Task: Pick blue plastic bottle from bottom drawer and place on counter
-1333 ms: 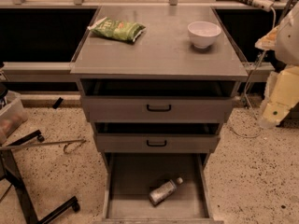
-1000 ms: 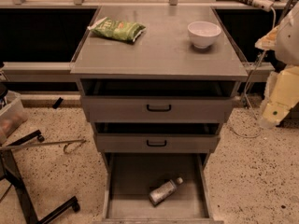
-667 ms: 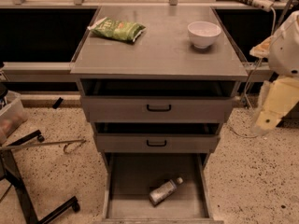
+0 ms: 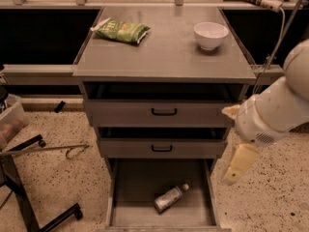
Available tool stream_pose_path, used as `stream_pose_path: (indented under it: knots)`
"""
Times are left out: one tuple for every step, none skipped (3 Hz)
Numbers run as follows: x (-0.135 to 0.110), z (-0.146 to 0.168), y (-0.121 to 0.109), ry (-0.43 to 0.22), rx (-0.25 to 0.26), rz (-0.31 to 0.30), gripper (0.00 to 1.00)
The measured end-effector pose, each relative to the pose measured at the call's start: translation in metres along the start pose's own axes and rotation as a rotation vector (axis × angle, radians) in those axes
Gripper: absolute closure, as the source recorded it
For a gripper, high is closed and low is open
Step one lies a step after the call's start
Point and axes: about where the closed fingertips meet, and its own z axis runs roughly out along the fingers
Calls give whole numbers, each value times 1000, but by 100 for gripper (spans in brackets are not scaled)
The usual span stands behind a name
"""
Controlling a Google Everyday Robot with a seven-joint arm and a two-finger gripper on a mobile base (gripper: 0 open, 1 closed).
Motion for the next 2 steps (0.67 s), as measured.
stream_pose_path:
  knots:
    - [18,83,7,-20,-34,77,0]
    - [18,83,7,-20,-35,77,0]
